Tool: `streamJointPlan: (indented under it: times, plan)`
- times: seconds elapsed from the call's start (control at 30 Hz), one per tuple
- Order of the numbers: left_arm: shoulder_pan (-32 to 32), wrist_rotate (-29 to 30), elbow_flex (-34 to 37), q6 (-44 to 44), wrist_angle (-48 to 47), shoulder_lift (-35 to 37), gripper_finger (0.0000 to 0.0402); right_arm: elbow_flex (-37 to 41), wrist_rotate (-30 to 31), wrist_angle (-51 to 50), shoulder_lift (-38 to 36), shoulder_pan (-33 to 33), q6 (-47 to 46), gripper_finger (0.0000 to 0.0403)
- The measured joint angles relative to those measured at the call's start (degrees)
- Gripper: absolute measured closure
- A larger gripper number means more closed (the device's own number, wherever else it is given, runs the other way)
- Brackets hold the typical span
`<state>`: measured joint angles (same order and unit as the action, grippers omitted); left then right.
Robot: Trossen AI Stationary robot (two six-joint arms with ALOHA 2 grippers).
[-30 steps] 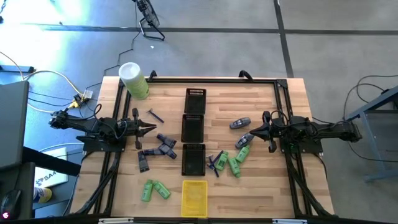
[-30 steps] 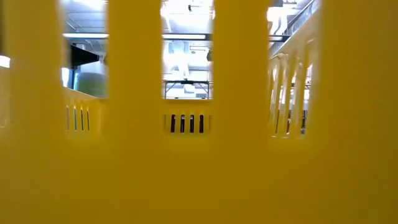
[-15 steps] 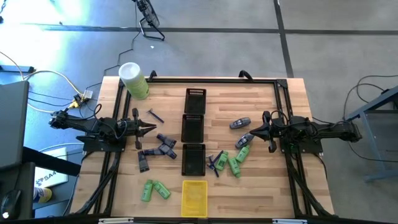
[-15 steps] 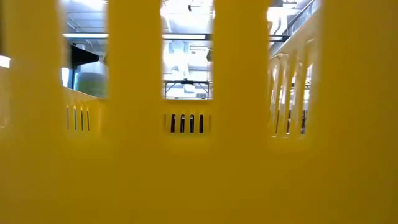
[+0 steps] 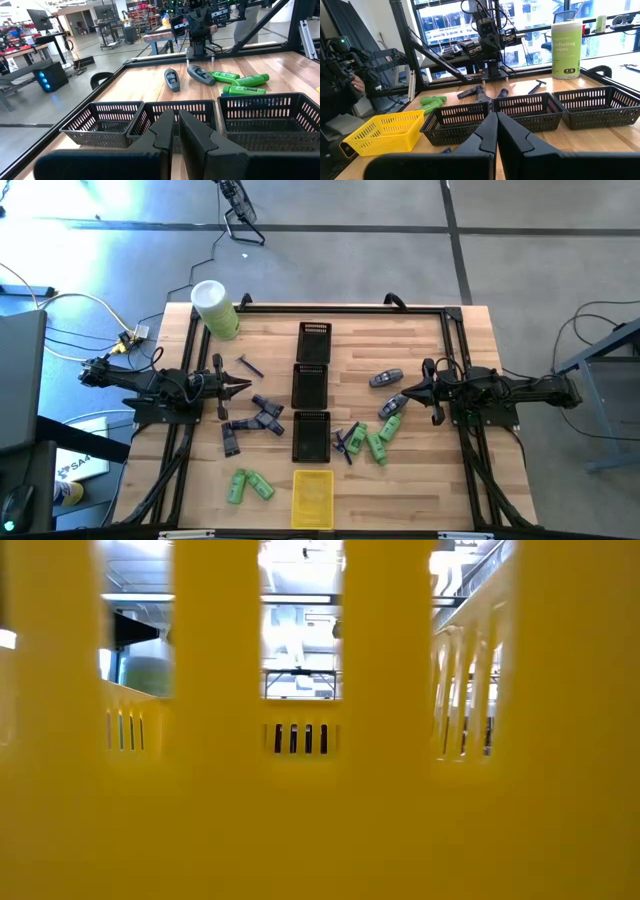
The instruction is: Pick & Place Travel size toiletries
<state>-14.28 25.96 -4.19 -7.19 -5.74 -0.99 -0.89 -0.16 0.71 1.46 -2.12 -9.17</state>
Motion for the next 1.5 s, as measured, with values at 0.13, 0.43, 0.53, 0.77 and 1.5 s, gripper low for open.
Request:
streamJointPlan:
  times: [0.13, 0.43, 0.53, 0.77, 1.5]
  plan:
    - [0.02, 0.0, 0.0, 0.01, 0.02, 0.0, 0.0378, 0.0, 0.0, 0.0, 0.02, -0.01, 0.0, 0.0401]
    - [0.0, 0.0, 0.0, 0.01, 0.04, 0.0, 0.0378, 0.04, 0.04, 0.46, 0.01, 0.01, 0.0, 0.0401]
    - [0.02, 0.02, 0.0, 0.01, 0.04, 0.02, 0.0378, 0.09, 0.09, 0.95, 0.01, 0.01, 0.0, 0.0401]
    - [0.02, 0.0, 0.0, 0.01, 0.04, 0.0, 0.0378, 0.09, 0.25, 1.03, 0.02, 0.0, 0.01, 0.0401]
    - [0.0, 0.02, 0.0, 0.01, 0.07, 0.01, 0.0378, 0.09, 0.17, 1.21, 0.02, -0.01, 0.89, 0.04]
